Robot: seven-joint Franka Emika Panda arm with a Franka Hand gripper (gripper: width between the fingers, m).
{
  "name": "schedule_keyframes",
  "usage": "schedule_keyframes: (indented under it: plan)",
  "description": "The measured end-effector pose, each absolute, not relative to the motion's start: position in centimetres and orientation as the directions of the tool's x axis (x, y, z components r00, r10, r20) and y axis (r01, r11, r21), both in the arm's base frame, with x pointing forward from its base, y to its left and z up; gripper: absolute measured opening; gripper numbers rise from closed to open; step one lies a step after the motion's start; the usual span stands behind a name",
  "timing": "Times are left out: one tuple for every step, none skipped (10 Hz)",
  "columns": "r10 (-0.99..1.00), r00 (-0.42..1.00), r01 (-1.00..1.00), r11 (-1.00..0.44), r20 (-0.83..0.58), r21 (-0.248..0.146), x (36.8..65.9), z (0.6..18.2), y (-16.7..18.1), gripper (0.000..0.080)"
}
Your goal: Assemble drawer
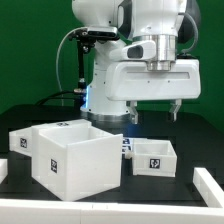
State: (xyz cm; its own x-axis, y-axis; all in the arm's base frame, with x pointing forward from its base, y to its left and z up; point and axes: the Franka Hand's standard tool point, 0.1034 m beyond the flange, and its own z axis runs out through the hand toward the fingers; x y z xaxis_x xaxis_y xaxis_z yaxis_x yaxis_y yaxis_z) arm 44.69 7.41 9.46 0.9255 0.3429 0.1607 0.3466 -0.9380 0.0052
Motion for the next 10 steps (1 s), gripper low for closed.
schedule_keyframes:
  plan:
    - [0.341, 0.927, 0.345, -0.939, 0.158, 0.005, 44.6, 9.4, 7.3, 0.0649]
    - [0.335, 0.929, 0.339, -0.941, 0.153, 0.003, 44.4, 9.1, 7.0, 0.0649]
    - [0.262, 0.953, 0.267, -0.964, 0.152, -0.011, 43.6, 8.1, 6.0, 0.0649]
    - [0.223, 0.965, 0.228, -0.973, 0.137, -0.020, 42.8, 6.6, 5.1, 0.0649]
    - [0.212, 0.968, 0.217, -0.976, 0.136, -0.023, 42.8, 5.5, 4.8, 0.0649]
    - [0.207, 0.969, 0.213, -0.977, 0.135, -0.026, 42.8, 4.8, 4.9, 0.0649]
    - [0.194, 0.971, 0.199, -0.980, 0.143, -0.027, 42.6, 3.6, 4.7, 0.0649]
    - [0.192, 0.971, 0.198, -0.980, 0.140, -0.028, 42.4, 2.5, 4.6, 0.0649]
    - [0.204, 0.970, 0.210, -0.977, 0.135, -0.027, 42.2, 1.9, 4.4, 0.0649]
    - [0.204, 0.970, 0.210, -0.977, 0.131, -0.028, 42.1, 1.7, 4.3, 0.0649]
